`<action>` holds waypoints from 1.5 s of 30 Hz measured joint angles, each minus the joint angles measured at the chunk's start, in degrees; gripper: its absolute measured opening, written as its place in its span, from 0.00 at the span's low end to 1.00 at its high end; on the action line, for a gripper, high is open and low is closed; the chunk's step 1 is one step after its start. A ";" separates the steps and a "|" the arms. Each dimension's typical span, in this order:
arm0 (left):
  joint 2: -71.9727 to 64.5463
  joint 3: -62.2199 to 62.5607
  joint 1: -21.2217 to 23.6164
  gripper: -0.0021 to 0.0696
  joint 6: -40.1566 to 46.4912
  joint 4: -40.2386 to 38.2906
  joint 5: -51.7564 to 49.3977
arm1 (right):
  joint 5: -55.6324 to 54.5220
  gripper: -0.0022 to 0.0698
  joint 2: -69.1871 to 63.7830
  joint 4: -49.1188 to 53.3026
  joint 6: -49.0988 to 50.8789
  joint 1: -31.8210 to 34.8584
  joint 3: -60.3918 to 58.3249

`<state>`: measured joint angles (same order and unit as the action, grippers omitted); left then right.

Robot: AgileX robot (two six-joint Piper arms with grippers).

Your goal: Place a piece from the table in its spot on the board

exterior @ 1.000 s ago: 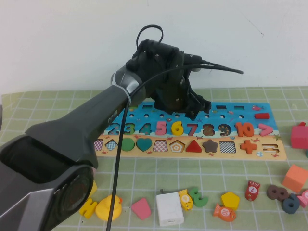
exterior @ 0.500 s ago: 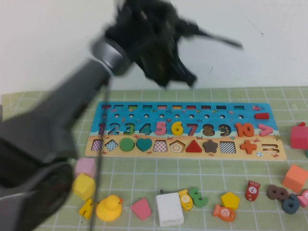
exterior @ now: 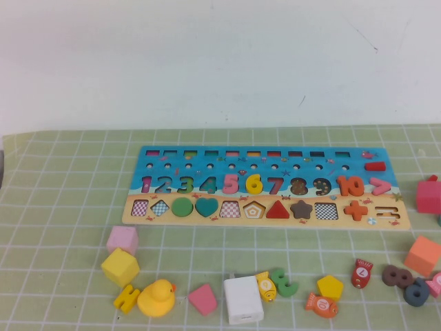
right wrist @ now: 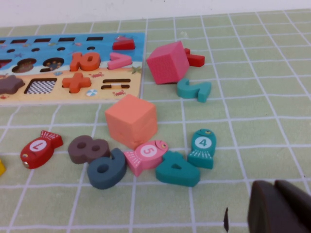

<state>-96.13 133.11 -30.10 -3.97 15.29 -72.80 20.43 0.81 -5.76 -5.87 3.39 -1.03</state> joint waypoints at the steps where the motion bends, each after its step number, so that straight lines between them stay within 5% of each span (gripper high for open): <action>1: 1.31 -0.13 0.00 0.03 -0.20 0.00 0.00 | 0.00 0.03 0.00 0.00 0.00 0.00 0.00; 20: 14.84 -8.47 -0.21 0.03 4.72 0.43 3.73 | 0.00 0.03 0.00 0.00 0.00 0.00 0.00; 30: 46.79 -50.09 1.66 0.03 4.60 -2.01 28.65 | 0.00 0.03 0.00 0.00 0.00 0.00 0.00; 37: 70.54 -86.64 10.64 0.03 3.33 -8.22 47.16 | 0.00 0.03 0.00 0.00 0.00 0.00 0.00; 45: 88.97 -112.80 22.69 0.03 -2.49 -11.96 51.59 | 0.00 0.03 0.00 0.00 0.00 0.00 0.00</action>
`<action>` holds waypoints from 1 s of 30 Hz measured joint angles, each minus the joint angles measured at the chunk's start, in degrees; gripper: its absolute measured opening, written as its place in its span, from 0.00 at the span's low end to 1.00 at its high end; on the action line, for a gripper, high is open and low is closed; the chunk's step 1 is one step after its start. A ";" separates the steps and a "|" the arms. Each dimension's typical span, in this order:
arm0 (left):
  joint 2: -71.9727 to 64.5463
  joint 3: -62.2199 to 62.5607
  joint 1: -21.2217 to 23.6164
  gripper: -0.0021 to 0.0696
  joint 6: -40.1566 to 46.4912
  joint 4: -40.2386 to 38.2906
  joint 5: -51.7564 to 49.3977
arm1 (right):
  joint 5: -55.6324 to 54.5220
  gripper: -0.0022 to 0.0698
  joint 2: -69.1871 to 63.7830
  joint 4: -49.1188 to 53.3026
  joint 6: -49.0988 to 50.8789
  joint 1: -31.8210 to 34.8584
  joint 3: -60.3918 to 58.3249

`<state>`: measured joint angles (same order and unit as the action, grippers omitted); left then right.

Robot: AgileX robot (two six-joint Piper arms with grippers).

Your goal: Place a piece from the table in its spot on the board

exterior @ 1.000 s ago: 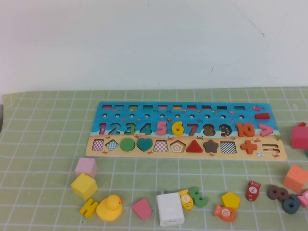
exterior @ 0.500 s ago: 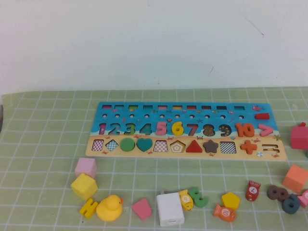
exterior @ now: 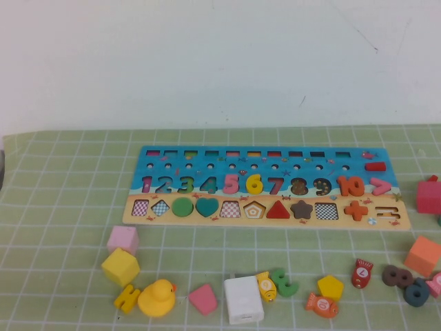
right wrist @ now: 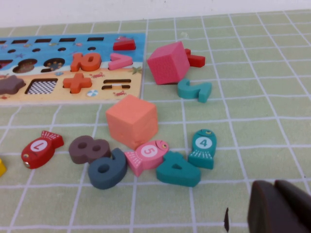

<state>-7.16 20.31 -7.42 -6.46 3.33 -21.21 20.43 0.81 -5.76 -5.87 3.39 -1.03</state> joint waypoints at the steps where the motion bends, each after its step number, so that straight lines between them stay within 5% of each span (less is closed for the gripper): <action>1: 1.78 -2.83 1.23 0.03 -0.22 -0.11 0.23 | 0.00 0.03 0.00 0.00 0.00 0.00 0.00; 10: 7.71 -21.14 5.71 0.03 -1.05 -0.02 4.95 | 0.00 0.03 0.00 0.00 0.00 0.00 0.00; 30: 7.95 -21.30 3.74 0.03 1.89 0.98 2.68 | 0.00 0.03 0.00 0.00 0.00 0.00 0.00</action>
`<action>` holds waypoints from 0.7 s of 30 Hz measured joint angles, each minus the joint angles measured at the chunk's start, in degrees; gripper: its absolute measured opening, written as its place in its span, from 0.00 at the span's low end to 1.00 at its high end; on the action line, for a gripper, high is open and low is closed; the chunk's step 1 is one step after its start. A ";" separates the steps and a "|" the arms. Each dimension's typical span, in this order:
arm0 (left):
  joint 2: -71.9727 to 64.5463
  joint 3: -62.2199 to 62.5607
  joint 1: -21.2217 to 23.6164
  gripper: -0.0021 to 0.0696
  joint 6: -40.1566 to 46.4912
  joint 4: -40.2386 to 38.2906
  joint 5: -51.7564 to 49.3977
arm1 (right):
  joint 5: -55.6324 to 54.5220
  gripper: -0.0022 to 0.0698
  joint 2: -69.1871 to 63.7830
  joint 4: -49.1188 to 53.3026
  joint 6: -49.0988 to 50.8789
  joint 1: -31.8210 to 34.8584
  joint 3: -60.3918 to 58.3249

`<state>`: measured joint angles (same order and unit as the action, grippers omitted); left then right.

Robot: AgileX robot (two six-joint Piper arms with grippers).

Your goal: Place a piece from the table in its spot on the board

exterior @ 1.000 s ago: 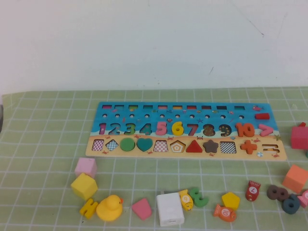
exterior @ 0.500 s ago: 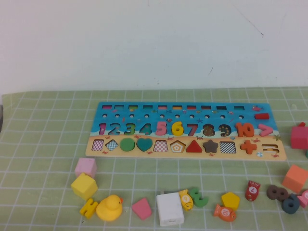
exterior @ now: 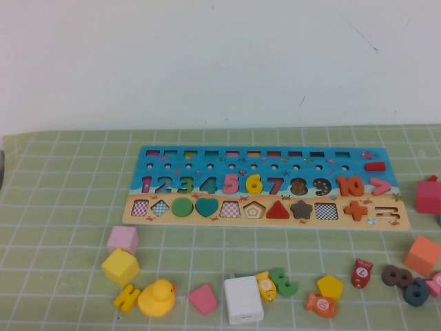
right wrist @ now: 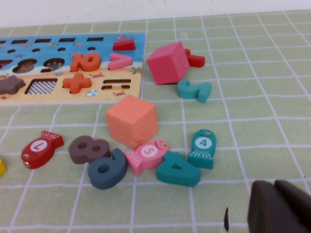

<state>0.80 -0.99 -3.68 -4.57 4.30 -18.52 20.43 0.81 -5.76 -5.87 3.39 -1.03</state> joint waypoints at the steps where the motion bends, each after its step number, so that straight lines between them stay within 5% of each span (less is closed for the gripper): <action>1: 0.00 0.00 0.00 0.03 0.09 0.00 0.00 | 0.00 0.03 0.00 0.00 0.00 0.00 0.00; 21: 0.00 0.00 0.00 0.03 1.71 0.03 0.00 | 0.00 0.03 0.00 0.00 0.00 0.00 0.00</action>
